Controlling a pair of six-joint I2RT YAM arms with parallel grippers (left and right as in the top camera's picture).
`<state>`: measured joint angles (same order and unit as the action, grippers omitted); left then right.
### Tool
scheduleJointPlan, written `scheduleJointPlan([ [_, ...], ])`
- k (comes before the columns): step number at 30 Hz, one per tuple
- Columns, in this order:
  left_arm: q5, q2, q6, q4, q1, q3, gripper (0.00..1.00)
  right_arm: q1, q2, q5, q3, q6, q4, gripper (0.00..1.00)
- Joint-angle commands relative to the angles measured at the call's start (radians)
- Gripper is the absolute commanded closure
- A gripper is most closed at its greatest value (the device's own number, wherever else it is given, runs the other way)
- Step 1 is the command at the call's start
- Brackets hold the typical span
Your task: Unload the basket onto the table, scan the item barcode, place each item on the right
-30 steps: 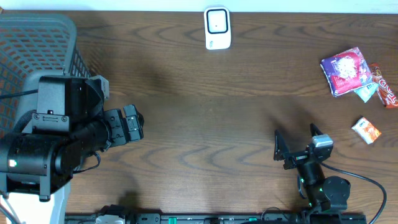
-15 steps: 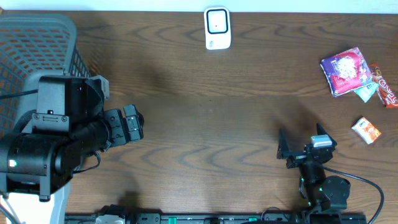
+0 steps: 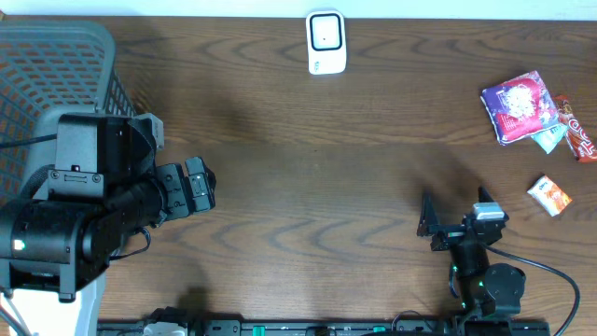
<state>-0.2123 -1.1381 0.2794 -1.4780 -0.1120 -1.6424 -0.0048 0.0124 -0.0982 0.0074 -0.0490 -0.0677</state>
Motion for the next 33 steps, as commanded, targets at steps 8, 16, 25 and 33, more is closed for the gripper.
scheduleJointPlan([
  [8, -0.011, -0.001, -0.017, -0.002, 0.004, -0.001, 0.02, 0.008, -0.007, 0.017, 0.0, -0.017, -0.01, 0.01],
  [16, -0.011, -0.001, -0.017, -0.002, 0.004, -0.001, 0.02, 0.008, -0.007, -0.013, -0.001, -0.017, 0.0, 0.01],
  [25, -0.011, -0.001, -0.017, -0.002, 0.004, -0.001, 0.02, 0.008, -0.007, -0.013, -0.001, -0.017, 0.0, 0.01],
  [33, -0.011, -0.001, -0.017, -0.002, 0.004, -0.001, 0.02, 0.008, -0.007, -0.013, -0.001, -0.017, 0.0, 0.01],
])
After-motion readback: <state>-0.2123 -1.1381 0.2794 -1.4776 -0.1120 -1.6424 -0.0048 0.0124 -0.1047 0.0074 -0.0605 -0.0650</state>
